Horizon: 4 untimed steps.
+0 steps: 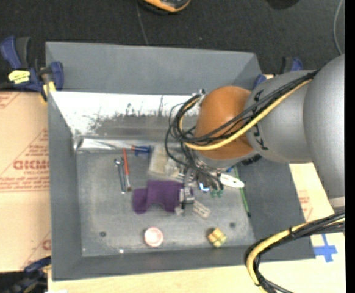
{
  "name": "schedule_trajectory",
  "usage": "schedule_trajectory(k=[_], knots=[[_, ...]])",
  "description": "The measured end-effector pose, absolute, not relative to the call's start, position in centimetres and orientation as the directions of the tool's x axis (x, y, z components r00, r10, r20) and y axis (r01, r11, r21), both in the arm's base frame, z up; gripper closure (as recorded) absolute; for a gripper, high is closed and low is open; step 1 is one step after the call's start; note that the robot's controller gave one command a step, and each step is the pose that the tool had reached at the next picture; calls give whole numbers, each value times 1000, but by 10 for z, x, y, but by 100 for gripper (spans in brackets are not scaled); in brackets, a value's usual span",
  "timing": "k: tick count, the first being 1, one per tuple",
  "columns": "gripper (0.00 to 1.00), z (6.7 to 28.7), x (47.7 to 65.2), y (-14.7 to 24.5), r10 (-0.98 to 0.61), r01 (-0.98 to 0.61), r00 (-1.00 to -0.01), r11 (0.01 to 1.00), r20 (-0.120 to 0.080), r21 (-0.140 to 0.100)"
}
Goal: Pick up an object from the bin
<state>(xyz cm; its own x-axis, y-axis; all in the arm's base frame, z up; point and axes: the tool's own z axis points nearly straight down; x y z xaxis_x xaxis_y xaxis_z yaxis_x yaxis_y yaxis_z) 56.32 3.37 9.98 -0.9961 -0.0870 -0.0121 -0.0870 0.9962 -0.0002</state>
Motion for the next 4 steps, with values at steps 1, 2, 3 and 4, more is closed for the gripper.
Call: schedule_trajectory(k=[1,2,3,4], knots=[[100,71,569,37,98,97,-995,995,-20,5],[100,71,569,37,97,97,-995,995,-20,5],[100,173,576,42,102,102,-995,995,-22,5],[100,173,576,42,101,101,-995,995,-22,5]])
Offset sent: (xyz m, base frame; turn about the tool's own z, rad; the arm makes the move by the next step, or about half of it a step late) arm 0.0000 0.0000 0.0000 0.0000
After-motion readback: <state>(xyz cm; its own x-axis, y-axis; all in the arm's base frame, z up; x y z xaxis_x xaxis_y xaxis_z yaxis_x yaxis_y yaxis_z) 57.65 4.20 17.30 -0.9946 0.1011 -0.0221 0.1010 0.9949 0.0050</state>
